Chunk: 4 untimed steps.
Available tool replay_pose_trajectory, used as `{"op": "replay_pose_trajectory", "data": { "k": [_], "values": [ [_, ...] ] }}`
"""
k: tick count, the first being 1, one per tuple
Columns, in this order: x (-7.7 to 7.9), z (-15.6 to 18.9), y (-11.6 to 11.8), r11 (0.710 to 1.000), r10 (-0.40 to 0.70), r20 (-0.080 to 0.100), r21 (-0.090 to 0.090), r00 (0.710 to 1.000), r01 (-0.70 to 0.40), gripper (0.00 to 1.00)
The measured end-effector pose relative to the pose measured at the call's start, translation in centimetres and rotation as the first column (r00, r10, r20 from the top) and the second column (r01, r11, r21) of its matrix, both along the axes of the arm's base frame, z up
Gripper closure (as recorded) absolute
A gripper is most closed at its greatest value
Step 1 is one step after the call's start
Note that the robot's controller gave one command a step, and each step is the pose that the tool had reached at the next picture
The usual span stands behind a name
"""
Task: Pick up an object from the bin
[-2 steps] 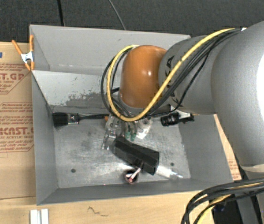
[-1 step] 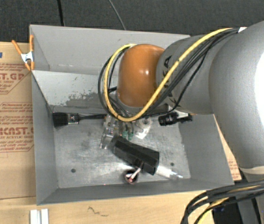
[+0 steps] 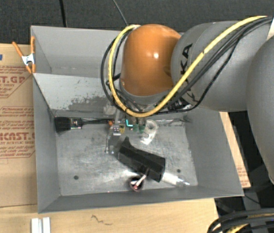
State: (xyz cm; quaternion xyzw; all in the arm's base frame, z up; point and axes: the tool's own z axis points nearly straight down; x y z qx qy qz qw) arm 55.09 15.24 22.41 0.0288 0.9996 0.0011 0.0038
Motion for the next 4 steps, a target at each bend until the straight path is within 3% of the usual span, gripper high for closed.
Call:
{"op": "replay_pose_trajectory", "data": {
  "k": [1,2,3,4],
  "values": [
    [-0.1,-0.3,-0.1,1.000,-0.002,-0.005,-0.001,1.000,0.002,0.00],
    [2.1,-5.5,-1.9,0.997,-0.073,-0.001,0.001,0.997,0.073,0.00],
    [2.9,-8.7,-3.8,1.000,0.025,-0.008,-0.002,1.000,-0.025,0.00],
    [1.8,-10.9,-9.0,0.997,0.075,-0.002,0.004,0.997,-0.075,0.00]
  ]
}}
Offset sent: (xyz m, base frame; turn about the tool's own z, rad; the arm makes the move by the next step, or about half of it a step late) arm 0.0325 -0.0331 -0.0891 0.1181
